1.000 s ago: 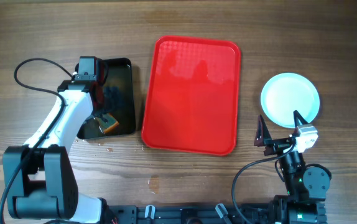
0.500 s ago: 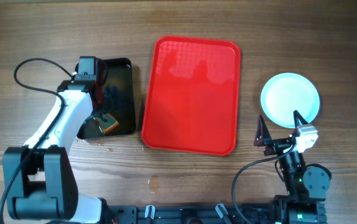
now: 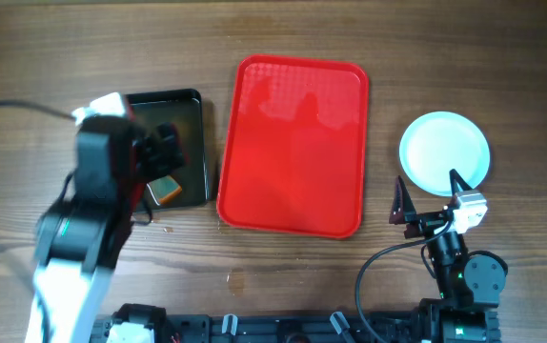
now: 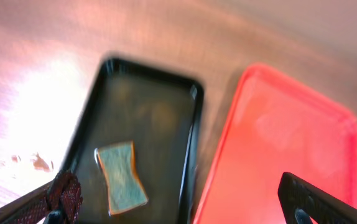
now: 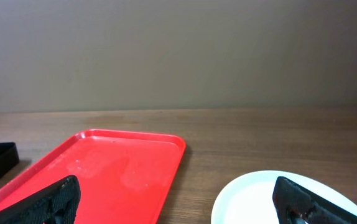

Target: Clean dirty plates on tray and stack at the side

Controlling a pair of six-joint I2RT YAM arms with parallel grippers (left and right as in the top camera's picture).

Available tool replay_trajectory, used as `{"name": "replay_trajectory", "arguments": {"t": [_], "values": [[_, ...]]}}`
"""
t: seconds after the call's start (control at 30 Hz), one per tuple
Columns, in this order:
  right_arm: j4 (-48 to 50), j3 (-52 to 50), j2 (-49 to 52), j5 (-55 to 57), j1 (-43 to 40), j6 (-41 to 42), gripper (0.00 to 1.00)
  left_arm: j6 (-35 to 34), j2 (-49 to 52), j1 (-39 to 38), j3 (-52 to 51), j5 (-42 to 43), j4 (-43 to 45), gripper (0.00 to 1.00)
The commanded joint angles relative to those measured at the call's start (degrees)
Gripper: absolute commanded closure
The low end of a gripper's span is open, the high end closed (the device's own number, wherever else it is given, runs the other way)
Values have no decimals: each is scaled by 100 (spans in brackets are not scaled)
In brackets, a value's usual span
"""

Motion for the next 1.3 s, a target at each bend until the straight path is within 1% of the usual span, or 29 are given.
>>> {"name": "replay_trajectory", "arguments": {"t": [0.0, 0.1, 0.2, 0.23, 0.27, 0.33, 0.5, 0.63, 0.77, 0.93, 1.03, 1.13, 1.27], "values": [[15, -7, -68, 105, 20, 101, 0, 114, -1016, 238, -164, -170, 256, 0], [13, -7, -68, 107, 20, 98, 0, 120, -1668, 428, -498, -17, 756, 0], [13, -7, -68, 105, 20, 101, 0, 348, -2391, 627, -1019, 323, 1329, 0], [15, -7, -68, 107, 20, 98, 0, 428, -2651, 684, -1248, 461, 1558, 0], [13, -7, -68, 105, 20, 101, 0, 437, -3152, 752, -1725, 603, 1974, 0], [13, -7, -68, 107, 20, 101, 0, 422, -3672, 761, -2256, 634, 2347, 0], [13, -7, -68, 107, 20, 98, 0, 83, -4889, 761, -3617, 627, 3185, 0], [13, -7, -68, 107, 20, 98, 0, -247, -5519, 758, -4481, 627, 3620, 0], [13, -7, -68, 105, 20, 98, 0, -256, -5532, 691, -4953, 592, 3991, 0], [13, -7, -68, 105, 20, 101, 0, -256, -5532, 608, -5410, 581, 4138, 0], [13, -7, -68, 105, 20, 101, 0, -258, -5532, 557, -5805, 584, 4380, 0], [13, -7, -68, 105, 20, 101, 0, -258, -5532, 525, -5840, 588, 4017, 0], [13, -7, -68, 105, 20, 101, 0, -256, -5532, 522, -5840, 586, 4037, 0]]}}
